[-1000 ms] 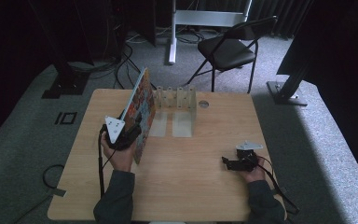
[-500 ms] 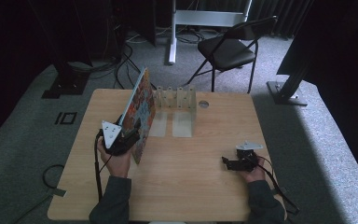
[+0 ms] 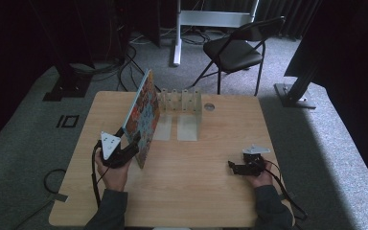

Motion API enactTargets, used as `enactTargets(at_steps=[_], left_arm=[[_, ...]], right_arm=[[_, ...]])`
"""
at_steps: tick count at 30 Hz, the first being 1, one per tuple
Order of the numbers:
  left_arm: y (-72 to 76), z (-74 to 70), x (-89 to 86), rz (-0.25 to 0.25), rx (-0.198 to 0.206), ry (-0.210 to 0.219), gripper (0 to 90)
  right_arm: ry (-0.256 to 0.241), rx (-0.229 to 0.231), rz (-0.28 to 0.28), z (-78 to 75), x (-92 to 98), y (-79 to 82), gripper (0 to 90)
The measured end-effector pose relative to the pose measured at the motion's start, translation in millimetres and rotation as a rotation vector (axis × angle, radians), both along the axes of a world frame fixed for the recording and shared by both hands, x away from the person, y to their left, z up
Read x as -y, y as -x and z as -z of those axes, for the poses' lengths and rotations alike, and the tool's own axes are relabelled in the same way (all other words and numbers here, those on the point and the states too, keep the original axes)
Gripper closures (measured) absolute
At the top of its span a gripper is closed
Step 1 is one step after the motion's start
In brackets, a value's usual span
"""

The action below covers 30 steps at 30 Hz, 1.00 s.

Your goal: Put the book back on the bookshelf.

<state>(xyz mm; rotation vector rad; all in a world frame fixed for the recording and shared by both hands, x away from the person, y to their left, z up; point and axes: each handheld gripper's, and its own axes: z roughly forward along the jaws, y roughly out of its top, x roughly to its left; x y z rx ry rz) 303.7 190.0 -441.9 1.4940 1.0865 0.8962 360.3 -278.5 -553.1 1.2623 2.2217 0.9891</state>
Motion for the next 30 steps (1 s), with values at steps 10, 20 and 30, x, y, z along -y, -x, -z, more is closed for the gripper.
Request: enactTargets(at_steps=[10,20,30], left_arm=[[19.2,12.0,-9.3,0.023,-0.023,-0.019,44.5],[32.0,29.8,-10.5,0.056,-0.056,-0.044,50.5],[47.0,52.5,-12.1,0.101,-0.115,-0.032,52.1]], right_arm=[[0.0,0.0,0.0,0.0,0.0,0.0,17.6],[0.0,0.0,0.0,0.0,0.0,0.0,17.5],[0.0,0.0,0.0,0.0,0.0,0.0,17.6]])
